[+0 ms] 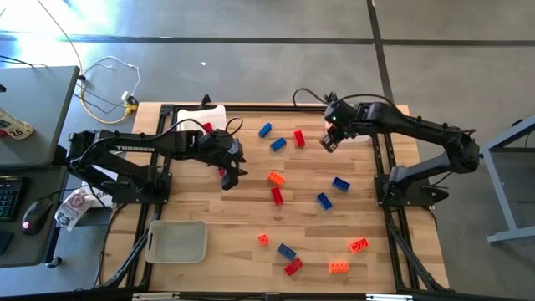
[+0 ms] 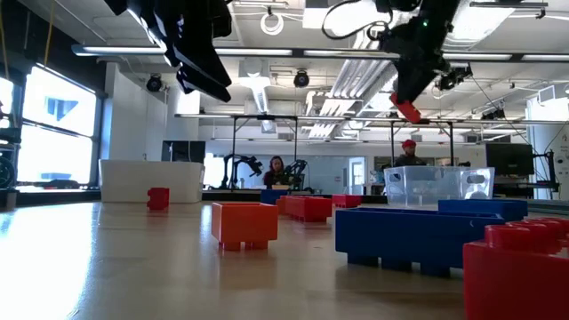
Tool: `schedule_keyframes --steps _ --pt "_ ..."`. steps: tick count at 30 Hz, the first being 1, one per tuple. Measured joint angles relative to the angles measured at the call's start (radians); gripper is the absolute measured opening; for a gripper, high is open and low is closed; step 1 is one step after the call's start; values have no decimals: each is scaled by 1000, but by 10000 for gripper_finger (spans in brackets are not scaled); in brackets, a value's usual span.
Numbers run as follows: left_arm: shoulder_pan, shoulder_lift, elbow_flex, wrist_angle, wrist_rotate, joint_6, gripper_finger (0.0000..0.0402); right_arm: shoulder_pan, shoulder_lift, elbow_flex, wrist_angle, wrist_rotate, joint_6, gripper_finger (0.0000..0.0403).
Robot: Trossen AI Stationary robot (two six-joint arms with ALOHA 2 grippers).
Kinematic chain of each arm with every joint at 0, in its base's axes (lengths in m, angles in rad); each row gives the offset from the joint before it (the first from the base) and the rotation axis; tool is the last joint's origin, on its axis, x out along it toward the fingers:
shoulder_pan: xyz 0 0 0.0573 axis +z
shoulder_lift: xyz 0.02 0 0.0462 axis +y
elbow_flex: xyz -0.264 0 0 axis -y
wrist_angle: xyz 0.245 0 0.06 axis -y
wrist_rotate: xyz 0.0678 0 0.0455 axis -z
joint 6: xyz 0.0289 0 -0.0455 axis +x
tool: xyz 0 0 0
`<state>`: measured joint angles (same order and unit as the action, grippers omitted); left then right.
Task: Sort & place blocks by color
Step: Put the orange game piece into the transparent bin
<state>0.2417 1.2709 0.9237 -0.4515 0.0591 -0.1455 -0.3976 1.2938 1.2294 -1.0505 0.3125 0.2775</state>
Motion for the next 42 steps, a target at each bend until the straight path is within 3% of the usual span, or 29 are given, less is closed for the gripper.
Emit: schedule_keyframes --steps 13,20,34,42 --pt "0 0 0 83 0 0 209 -113 0 19 139 211 -32 99" --pt "0 0 0 116 0 0 209 -188 1 -10 157 216 -25 99" --pt "0 0 0 117 -1 3 209 -315 2 -241 295 136 -32 99" --pt "0 0 0 137 -87 26 209 -359 2 -372 459 87 -33 99"
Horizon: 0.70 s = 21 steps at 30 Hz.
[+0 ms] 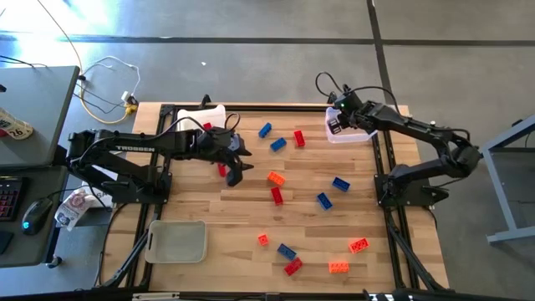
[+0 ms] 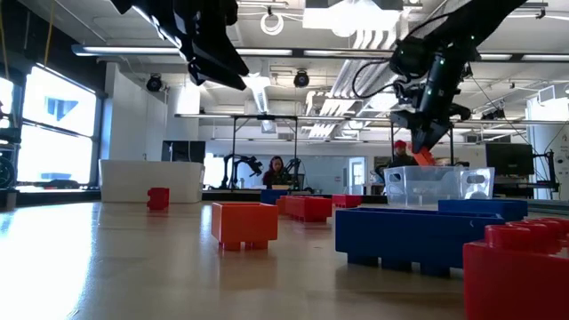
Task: Sort & place blocks by color
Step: Put the orange game piece into the transparent bin
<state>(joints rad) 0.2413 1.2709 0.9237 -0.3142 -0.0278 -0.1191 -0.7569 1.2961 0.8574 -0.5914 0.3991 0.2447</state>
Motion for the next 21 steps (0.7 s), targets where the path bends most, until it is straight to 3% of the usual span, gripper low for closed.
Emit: schedule_keyframes --steps 11,21 --pt "0 0 0 163 -40 62 209 -67 0 -119 138 -80 55 99" --pt "0 0 0 316 -40 193 209 -125 0 -134 142 -153 136 114"
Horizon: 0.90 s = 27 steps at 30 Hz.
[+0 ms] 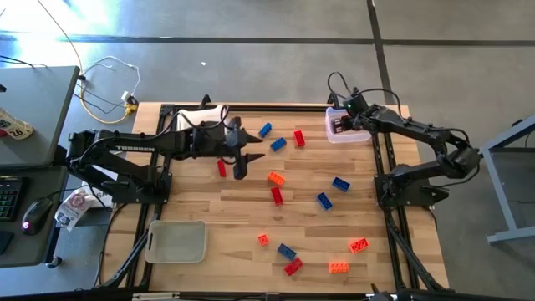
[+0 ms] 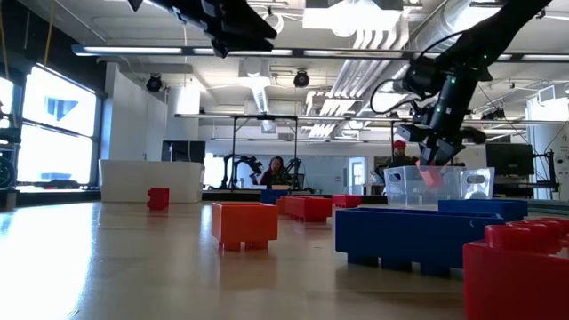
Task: Sort & place blocks by color
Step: Put the orange game piece into the transparent bin, then put the blue game piece into the gray bin
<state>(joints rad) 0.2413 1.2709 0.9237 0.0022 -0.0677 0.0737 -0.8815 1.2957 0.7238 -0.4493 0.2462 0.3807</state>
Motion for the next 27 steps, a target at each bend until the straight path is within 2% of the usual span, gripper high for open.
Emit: schedule_keyframes --steps 12,19,27 --pt "14 0 0 61 1 69 209 -9 0 0 4 -12 5 211" --pt "58 0 0 47 0 61 210 -9 -16 10 5 -12 6 219" --pt "103 0 0 17 0 44 223 45 -123 57 10 -17 15 219"
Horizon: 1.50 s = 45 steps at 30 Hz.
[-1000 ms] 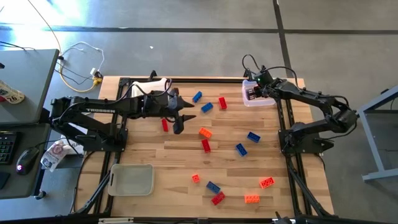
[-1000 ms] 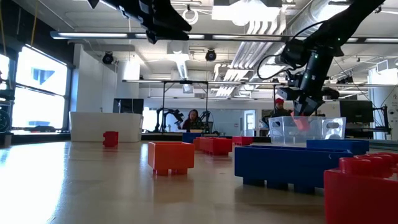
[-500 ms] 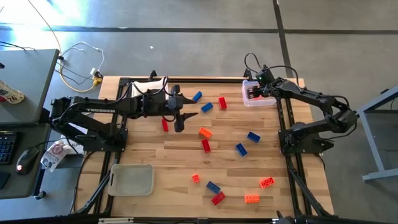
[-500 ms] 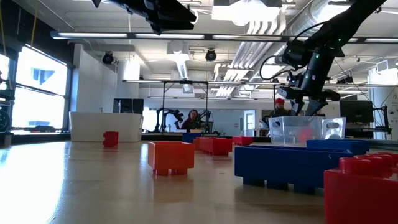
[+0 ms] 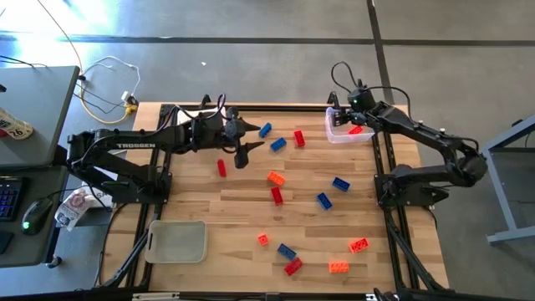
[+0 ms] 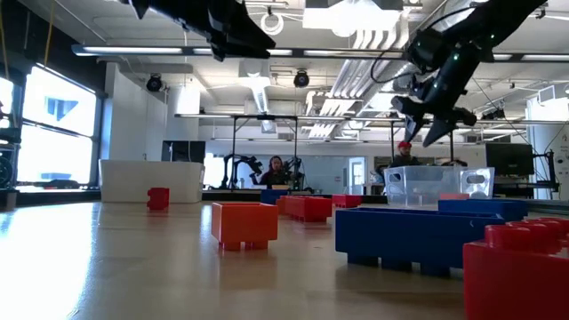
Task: Sort & place blocks by color
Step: Put the blue game piece into the gray bin
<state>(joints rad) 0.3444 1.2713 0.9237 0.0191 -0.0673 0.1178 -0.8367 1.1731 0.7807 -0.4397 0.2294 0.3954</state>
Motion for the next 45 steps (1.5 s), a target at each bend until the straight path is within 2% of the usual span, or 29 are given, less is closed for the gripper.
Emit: schedule_keyframes --steps 4,12,22,27,35,45 --pt "16 0 0 2 0 -5 239 65 -54 2 -4 -7 15 220" --pt "23 10 0 87 3 94 250 219 -96 2 9 -12 78 220" --pt "46 127 0 103 4 69 250 399 -96 2 151 105 69 220" --pt "75 209 0 128 3 59 250 428 -96 2 162 109 75 220" --pt "131 346 42 161 5 -36 250 440 -92 2 158 109 76 220" --pt "162 494 101 155 64 -89 250 440 -92 2 129 109 76 220"
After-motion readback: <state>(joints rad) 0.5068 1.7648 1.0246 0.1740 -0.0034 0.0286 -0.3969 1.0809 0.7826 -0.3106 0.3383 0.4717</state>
